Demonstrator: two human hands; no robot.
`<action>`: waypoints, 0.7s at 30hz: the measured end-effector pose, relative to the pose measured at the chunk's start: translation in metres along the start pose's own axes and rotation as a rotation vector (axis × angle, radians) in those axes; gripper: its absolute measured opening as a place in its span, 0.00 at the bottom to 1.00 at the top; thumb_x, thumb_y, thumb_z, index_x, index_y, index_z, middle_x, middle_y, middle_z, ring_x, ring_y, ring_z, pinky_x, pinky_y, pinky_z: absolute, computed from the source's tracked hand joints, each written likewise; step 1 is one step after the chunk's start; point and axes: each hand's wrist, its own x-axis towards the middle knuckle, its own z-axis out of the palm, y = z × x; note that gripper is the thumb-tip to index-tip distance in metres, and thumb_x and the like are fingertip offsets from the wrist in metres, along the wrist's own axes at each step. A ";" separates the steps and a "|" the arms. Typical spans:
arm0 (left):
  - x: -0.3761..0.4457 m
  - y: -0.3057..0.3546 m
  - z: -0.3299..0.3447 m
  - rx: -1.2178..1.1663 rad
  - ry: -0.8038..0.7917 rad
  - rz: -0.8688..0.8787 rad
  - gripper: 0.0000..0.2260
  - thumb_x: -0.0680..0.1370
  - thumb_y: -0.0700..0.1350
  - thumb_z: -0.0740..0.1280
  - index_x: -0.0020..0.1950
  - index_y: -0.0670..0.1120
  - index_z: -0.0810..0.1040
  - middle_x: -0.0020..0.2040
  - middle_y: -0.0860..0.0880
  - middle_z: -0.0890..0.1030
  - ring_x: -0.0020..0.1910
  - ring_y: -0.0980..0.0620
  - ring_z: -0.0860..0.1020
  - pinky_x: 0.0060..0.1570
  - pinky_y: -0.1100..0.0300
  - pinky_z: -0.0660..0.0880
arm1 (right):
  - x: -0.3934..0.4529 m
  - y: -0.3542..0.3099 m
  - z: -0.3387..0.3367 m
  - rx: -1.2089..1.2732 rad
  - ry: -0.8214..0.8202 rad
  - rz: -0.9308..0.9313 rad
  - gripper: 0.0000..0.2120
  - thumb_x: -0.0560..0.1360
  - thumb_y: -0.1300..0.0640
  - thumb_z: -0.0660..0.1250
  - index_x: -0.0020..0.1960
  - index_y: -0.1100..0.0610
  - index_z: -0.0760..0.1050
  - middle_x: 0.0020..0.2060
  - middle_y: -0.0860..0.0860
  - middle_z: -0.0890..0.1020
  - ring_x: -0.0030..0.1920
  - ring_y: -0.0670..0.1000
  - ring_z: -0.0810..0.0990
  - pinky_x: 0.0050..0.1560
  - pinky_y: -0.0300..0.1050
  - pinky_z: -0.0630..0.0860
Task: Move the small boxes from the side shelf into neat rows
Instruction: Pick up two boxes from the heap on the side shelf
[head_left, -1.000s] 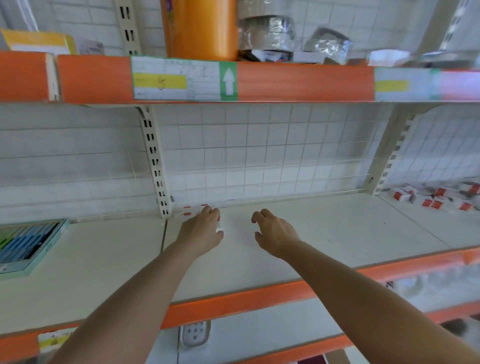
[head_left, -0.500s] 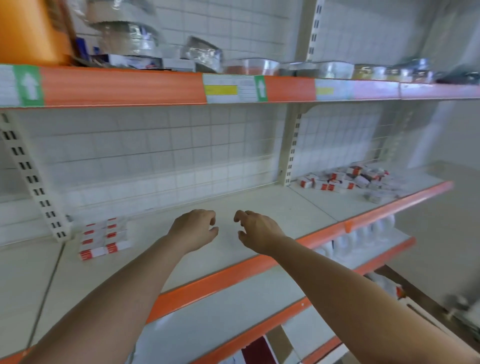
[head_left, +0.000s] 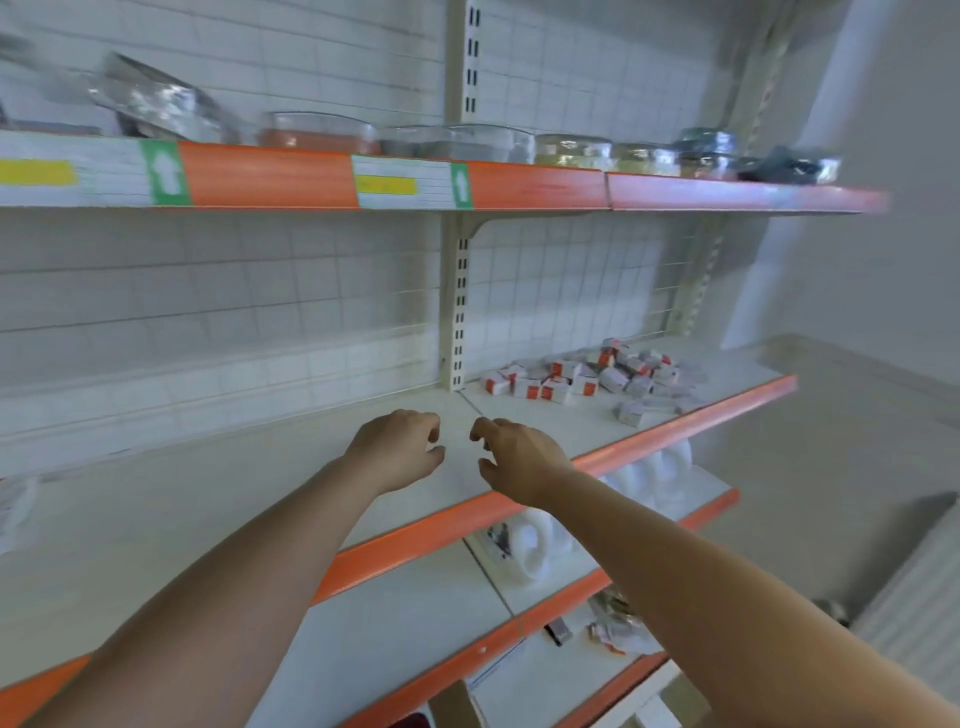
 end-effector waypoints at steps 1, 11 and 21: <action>0.008 0.010 0.003 0.001 -0.003 0.006 0.12 0.78 0.53 0.62 0.58 0.48 0.74 0.55 0.49 0.78 0.52 0.47 0.76 0.44 0.57 0.71 | -0.001 0.013 -0.002 -0.001 0.000 0.009 0.17 0.78 0.55 0.61 0.66 0.54 0.67 0.59 0.54 0.77 0.55 0.58 0.78 0.51 0.49 0.76; 0.085 0.073 0.038 0.015 -0.046 0.066 0.12 0.79 0.53 0.62 0.58 0.48 0.74 0.53 0.49 0.78 0.50 0.48 0.76 0.41 0.59 0.68 | 0.005 0.116 0.001 0.008 -0.037 0.107 0.19 0.78 0.55 0.61 0.68 0.54 0.66 0.61 0.53 0.75 0.55 0.58 0.77 0.49 0.49 0.76; 0.183 0.097 0.070 0.019 -0.080 0.101 0.13 0.79 0.53 0.62 0.59 0.49 0.73 0.53 0.49 0.78 0.51 0.48 0.77 0.44 0.58 0.71 | 0.053 0.197 0.009 -0.009 -0.072 0.165 0.20 0.78 0.55 0.60 0.69 0.54 0.64 0.64 0.52 0.73 0.57 0.59 0.77 0.47 0.49 0.74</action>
